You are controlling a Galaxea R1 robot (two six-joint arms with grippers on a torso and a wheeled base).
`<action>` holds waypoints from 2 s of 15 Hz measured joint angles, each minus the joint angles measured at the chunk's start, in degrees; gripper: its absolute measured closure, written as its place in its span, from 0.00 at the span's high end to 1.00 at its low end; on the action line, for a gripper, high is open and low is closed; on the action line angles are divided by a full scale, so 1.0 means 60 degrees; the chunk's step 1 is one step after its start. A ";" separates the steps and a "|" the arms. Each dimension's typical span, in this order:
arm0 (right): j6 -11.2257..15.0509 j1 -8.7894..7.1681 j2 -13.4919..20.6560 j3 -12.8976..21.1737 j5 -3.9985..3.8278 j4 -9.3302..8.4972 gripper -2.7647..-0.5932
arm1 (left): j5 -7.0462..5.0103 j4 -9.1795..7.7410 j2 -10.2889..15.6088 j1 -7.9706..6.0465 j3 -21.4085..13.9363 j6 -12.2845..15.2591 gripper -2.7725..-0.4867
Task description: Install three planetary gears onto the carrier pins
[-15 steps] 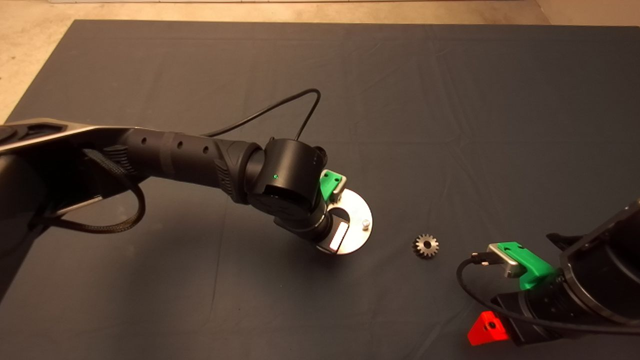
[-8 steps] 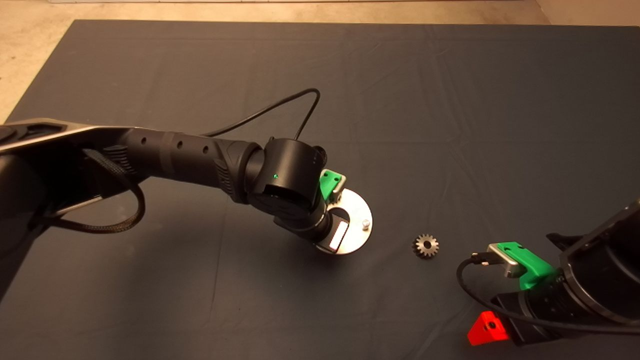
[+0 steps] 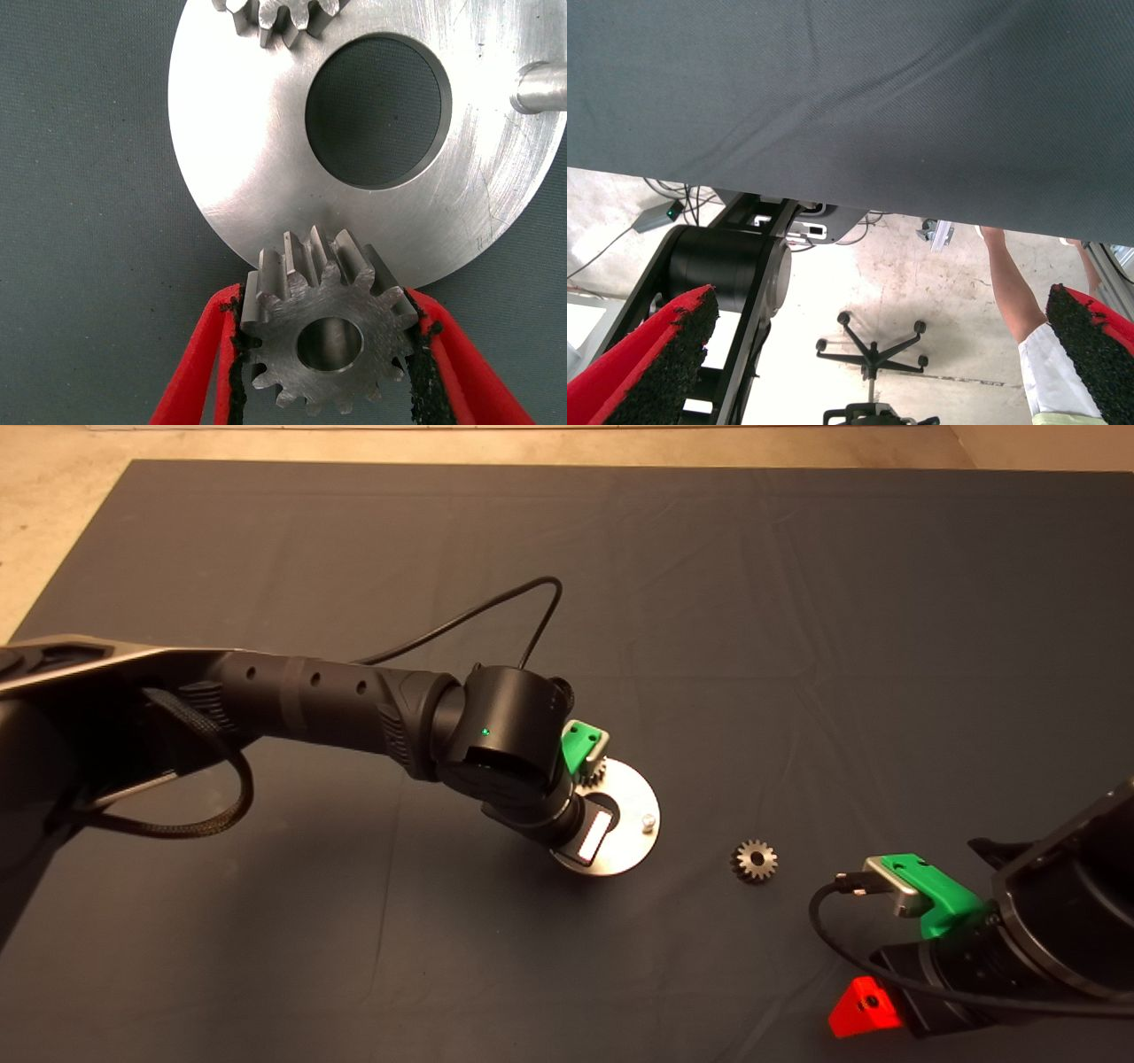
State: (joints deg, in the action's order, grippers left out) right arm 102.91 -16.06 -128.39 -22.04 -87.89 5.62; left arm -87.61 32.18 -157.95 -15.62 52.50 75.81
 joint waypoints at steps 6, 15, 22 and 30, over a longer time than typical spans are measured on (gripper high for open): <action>0.0000 0.0004 0.0000 0.0000 0.0000 0.0000 0.99 | 0.0053 0.0043 0.0034 0.0000 0.0000 -0.0085 0.20; 0.0000 0.0004 0.0000 0.0000 0.0000 0.0000 0.99 | 0.0022 0.0144 0.0081 0.0004 -0.0171 0.0007 0.20; 0.0000 0.0004 0.0000 0.0000 0.0000 0.0000 0.99 | 0.0022 0.0144 0.0079 0.0008 -0.0276 0.0121 0.20; 0.0000 0.0004 0.0000 0.0000 0.0000 0.0000 0.99 | 0.0018 0.0148 0.0030 0.0004 -0.0262 0.0130 0.20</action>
State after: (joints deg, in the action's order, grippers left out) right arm 102.91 -16.04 -128.39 -22.04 -87.89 5.62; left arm -87.50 33.07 -157.77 -15.59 50.93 76.59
